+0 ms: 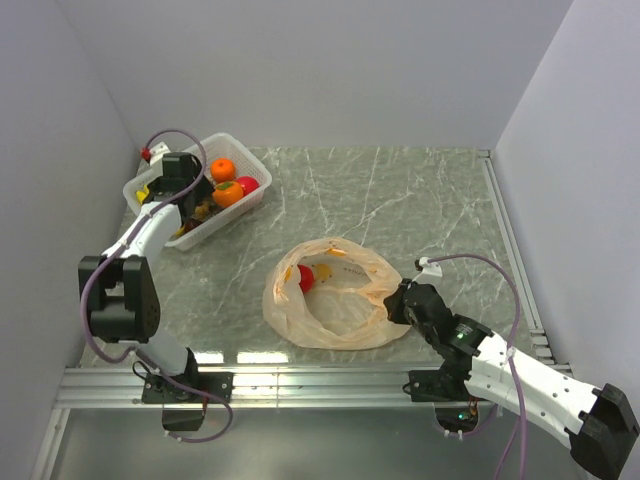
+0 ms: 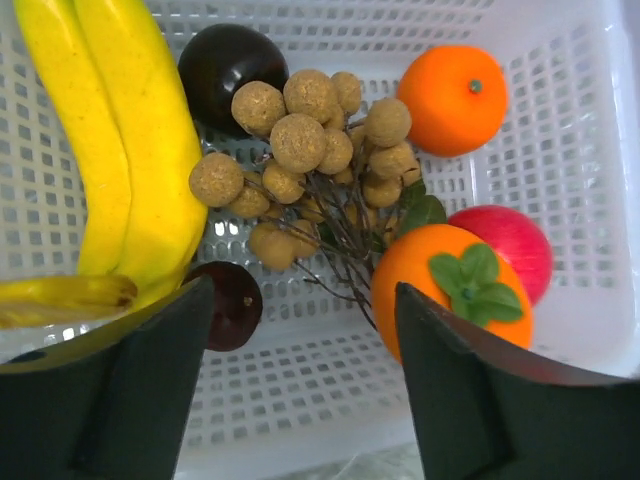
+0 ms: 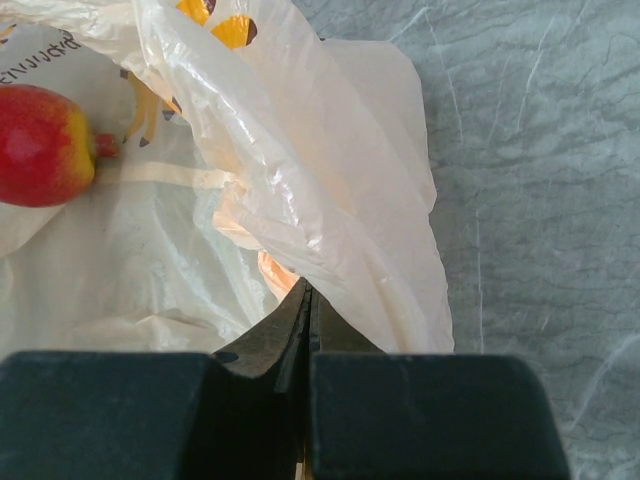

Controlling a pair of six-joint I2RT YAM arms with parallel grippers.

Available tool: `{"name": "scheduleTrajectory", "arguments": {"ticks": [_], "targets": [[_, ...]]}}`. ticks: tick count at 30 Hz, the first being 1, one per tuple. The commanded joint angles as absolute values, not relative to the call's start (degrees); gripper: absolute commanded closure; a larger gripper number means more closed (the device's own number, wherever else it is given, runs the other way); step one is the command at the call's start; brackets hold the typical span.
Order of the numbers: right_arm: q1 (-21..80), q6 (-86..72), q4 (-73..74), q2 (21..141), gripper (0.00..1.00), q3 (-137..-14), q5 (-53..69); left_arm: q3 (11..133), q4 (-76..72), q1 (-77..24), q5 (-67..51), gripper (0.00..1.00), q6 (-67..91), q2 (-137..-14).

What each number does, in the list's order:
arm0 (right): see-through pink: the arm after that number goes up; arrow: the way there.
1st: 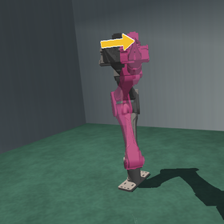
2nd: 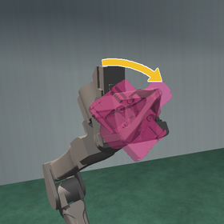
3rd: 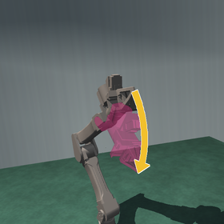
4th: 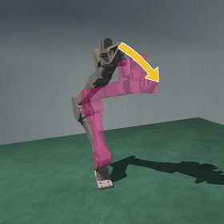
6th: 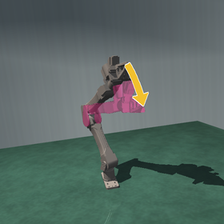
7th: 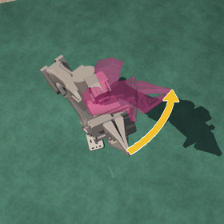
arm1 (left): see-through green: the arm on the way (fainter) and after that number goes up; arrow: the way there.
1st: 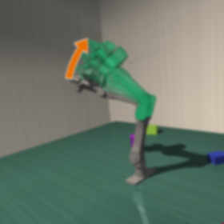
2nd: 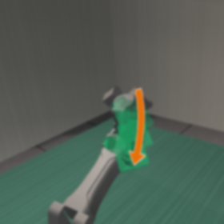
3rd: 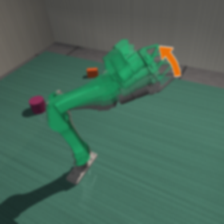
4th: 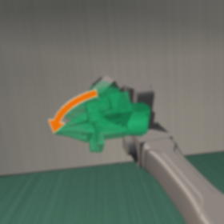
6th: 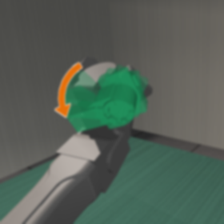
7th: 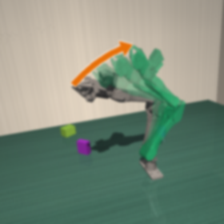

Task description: Untie the knot of the plastic bag and take out the fruit

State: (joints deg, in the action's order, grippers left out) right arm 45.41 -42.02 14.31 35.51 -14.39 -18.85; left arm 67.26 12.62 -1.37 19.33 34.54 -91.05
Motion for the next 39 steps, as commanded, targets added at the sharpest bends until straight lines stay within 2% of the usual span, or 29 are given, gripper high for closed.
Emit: {"name": "scheduleTrajectory", "arguments": {"ticks": [1,3,8,11,15,21,24,30,35,39], "targets": [[45.9,-41.2,12.3,35.8,1.00,-14.9,-20.1,72.0,10.7,-1.2,19.5,0.17,32.8,-92.4],[45.9,-41.2,12.3,35.7,1.00,-14.9,-20.0,72.5,11.4,-1.2,20.6,0.12,33.0,-92.3],[45.9,-41.2,12.3,34.6,1.00,-14.6,-20.2,69.8,11.6,-5.3,20.2,0.14,31.4,-85.4],[45.9,-41.2,12.2,34.7,1.00,-14.5,-20.3,70.1,15.2,-15.0,24.1,0.16,28.8,-81.8],[46.1,-41.0,12.0,35.1,1.00,-14.5,-21.0,70.6,18.1,-34.2,29.5,0.15,29.4,-79.8],[46.1,-41.1,12.2,35.1,1.00,-14.6,-21.2,77.1,27.9,-60.3,45.2,0.16,35.8,-84.5],[46.2,-41.4,12.1,33.8,1.00,-14.3,-20.9,82.5,32.6,-66.8,47.8,0.16,39.8,-89.5],[46.5,-41.4,12.4,33.3,1.00,-14.2,-20.8,86.0,37.4,-70.2,46.1,0.22,45.1,-100.1],[46.6,-41.6,12.4,32.2,1.00,-13.9,-20.7,82.3,36.8,-68.7,43.2,0.24,46.5,-102.3],[46.7,-41.5,12.1,31.7,1.00,-13.6,-20.6,79.0,38.3,-66.5,48.0,0.25,48.2,-101.7]]}}
